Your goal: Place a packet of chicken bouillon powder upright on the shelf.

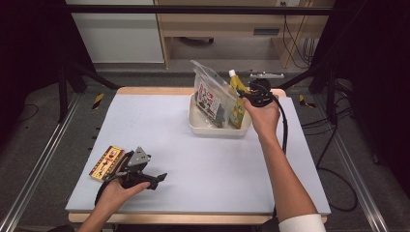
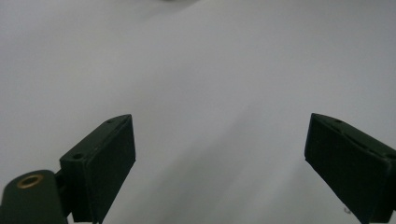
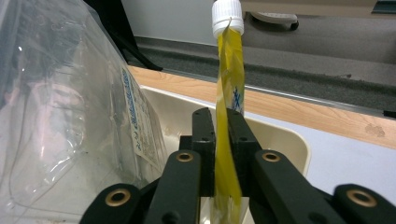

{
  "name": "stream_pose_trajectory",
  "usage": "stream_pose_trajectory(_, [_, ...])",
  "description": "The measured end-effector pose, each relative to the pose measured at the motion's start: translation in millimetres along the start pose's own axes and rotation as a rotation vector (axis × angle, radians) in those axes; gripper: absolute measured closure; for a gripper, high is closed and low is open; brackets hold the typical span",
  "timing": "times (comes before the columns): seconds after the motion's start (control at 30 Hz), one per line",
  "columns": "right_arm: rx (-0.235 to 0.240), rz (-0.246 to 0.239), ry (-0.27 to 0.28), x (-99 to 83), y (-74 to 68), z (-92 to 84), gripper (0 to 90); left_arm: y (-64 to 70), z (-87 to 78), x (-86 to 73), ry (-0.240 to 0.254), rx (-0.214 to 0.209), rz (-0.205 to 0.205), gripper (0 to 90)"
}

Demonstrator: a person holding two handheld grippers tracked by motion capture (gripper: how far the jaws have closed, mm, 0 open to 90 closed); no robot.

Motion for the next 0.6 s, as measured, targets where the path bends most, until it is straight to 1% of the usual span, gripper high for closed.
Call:
stream_pose_trajectory(0.07, [-0.005,-0.008,0.012,0.1,-0.9,-2.6,77.6,-0.8,-1.0,-0.1,0.001,0.001,0.000,8.5])
stream_pose_trajectory(0.1, [-0.005,-0.008,0.012,0.1,-0.9,-2.6,77.6,-0.8,-1.0,-0.1,0.001,0.001,0.000,8.5])
stream_pose_trajectory(0.13, [-0.011,-0.016,0.024,0.3,-1.6,-6.0,72.8,-1.2,-1.2,-0.1,0.002,0.003,-0.001,8.5])
stream_pose_trajectory(0.17, [-0.011,-0.016,0.024,0.3,-1.6,-6.0,72.8,-1.7,-1.5,-0.3,0.001,0.002,-0.001,8.5])
stream_pose_trajectory(0.2, [-0.014,-0.036,0.033,0.2,-2.8,-10.8,69.8,-2.1,-1.7,-0.4,0.002,0.004,-0.004,8.5])
stream_pose_trajectory(0.23, [-0.012,-0.046,0.039,0.0,-3.2,-13.6,68.6,-2.1,-1.7,-0.3,0.003,0.004,-0.004,8.5])
stream_pose_trajectory(0.27, [-0.012,-0.046,0.039,0.0,-3.2,-13.6,68.6,-2.1,-1.7,-0.3,0.003,0.004,-0.004,8.5])
stream_pose_trajectory(0.3, [-0.013,-0.059,0.042,-1.8,-4.2,-19.7,64.9,-1.9,-1.5,-0.3,0.003,0.005,-0.004,8.4])
stream_pose_trajectory(0.37, [-0.023,-0.074,0.039,-4.5,-4.6,-25.7,60.4,-1.9,-1.2,-0.4,-0.001,0.010,0.004,8.3])
stream_pose_trajectory(0.4, [-0.030,-0.080,0.047,-5.7,-4.3,-28.9,58.9,-1.6,-0.9,-0.5,-0.003,0.010,0.005,8.3])
stream_pose_trajectory(0.53, [-0.035,-0.088,0.056,-13.6,-4.0,-41.4,53.0,-1.8,-0.8,-0.6,-0.004,0.018,0.008,8.2])
stream_pose_trajectory(0.6, [-0.036,-0.091,0.048,-19.9,-5.0,-46.3,48.0,-2.5,-1.2,-0.6,-0.004,0.022,0.009,8.2])
Point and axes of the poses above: each handheld gripper's, and its own axes: z roughly forward along the jaws, x roughly out of its top, y roughly to its right, the point moved 6 cm from there along z, roughly forward along the jaws, and after that the axes turned 1 degree about -x, right-handed, at the moved point
